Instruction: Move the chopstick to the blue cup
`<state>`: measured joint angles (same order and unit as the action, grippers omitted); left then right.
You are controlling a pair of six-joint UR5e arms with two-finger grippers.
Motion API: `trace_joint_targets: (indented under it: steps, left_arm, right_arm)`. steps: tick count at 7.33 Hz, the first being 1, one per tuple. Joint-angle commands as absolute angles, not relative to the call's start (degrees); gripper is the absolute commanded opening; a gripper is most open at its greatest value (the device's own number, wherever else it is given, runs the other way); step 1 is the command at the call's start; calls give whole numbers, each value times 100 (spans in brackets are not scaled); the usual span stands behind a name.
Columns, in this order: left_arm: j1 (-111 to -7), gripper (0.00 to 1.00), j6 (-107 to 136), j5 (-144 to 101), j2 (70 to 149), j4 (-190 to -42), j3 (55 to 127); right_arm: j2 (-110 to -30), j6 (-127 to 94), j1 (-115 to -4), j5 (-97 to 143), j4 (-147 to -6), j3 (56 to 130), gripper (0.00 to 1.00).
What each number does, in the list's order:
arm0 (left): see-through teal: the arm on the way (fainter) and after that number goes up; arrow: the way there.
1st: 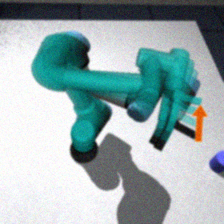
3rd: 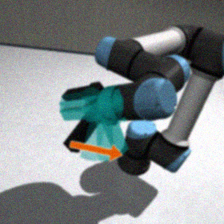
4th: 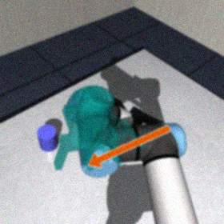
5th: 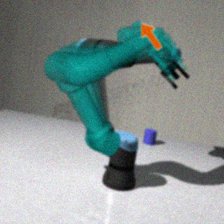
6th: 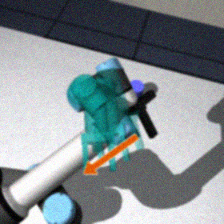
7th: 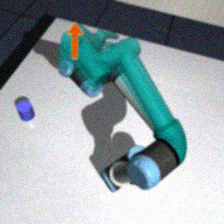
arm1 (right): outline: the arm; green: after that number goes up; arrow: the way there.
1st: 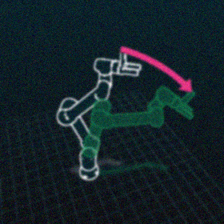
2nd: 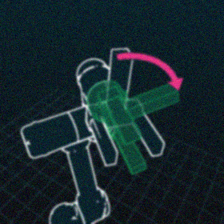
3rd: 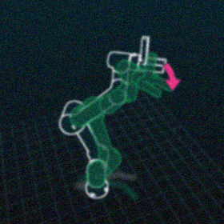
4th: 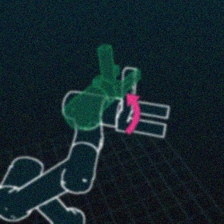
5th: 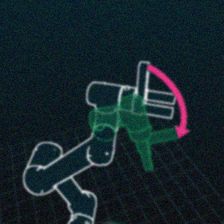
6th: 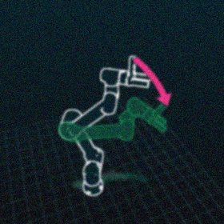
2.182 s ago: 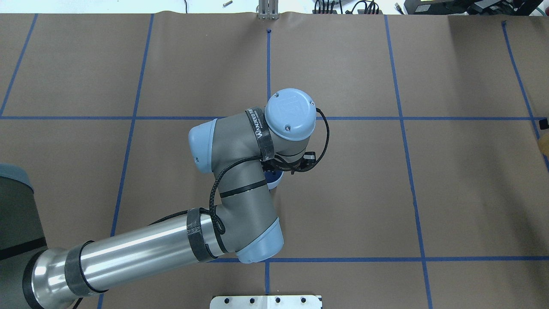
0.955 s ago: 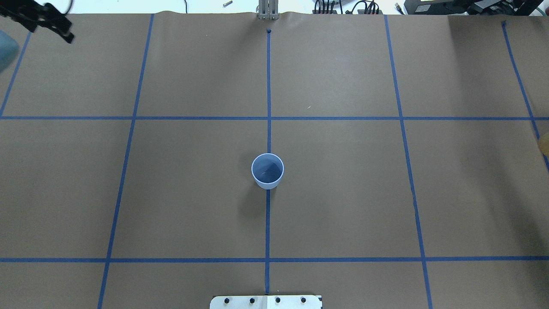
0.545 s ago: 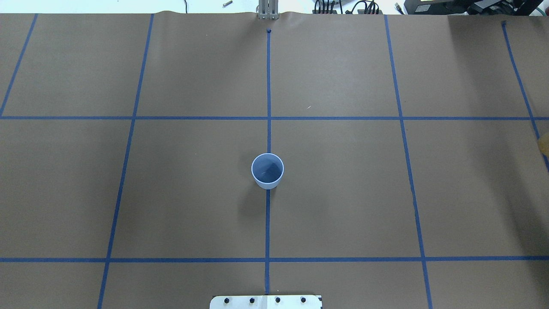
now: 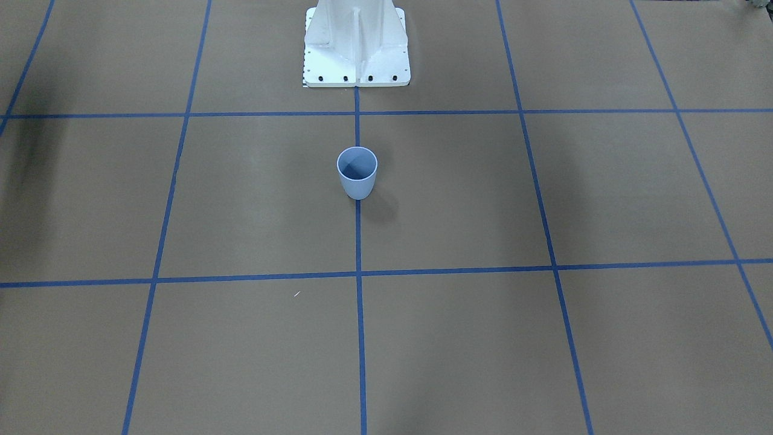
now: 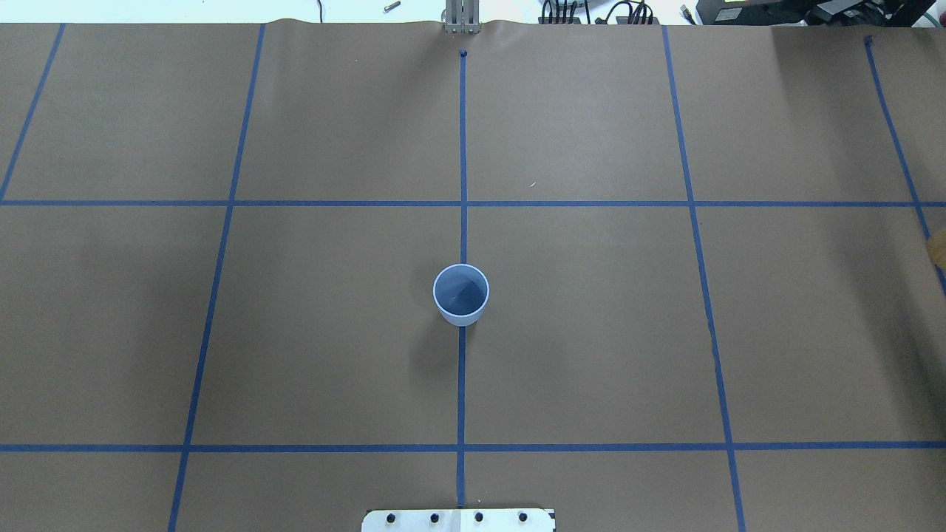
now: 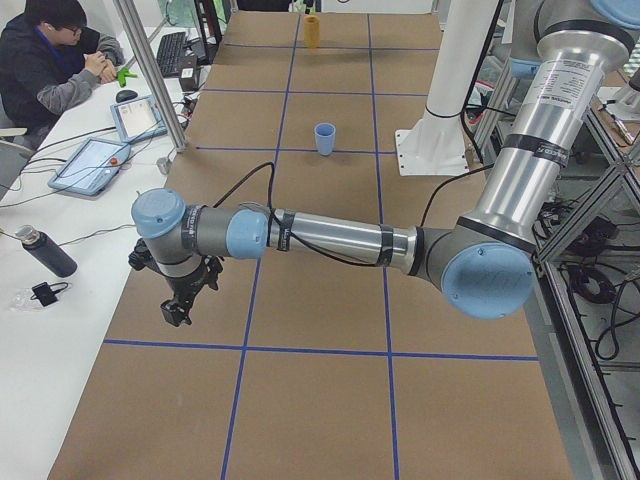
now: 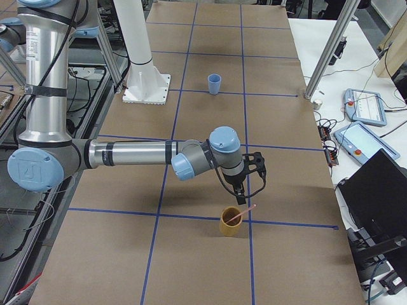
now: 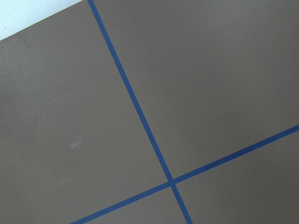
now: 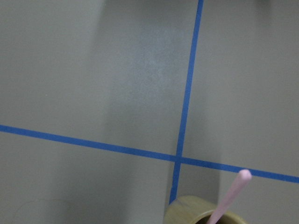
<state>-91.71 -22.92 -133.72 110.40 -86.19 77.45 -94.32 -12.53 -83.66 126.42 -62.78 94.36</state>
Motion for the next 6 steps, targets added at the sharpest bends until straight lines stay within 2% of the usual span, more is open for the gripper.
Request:
trace_joint_targets:
  steps: [1,2,5,6]
  left_arm:
    - [-9167,98,-2294,-13377,10960,-8718,7743]
    - [-9167,98,-2294,-13368,10951,-8736,7743]
    - [-9167,98,-2268,-13377,10951,-8736,7743]
    - [-9167,98,-2259,-13377,10951,-8736,7752]
  right_arm:
    - [-9255,-1301,-8367,12481,-5284,8572,100]
    - [-9150,-1301,-8367,12350,-5195,8491,89]
    - [-9166,-1301,-8376,12410,-5177,8420,42]
    - [-9193,-1292,-8393,12419,-5177,8472,29]
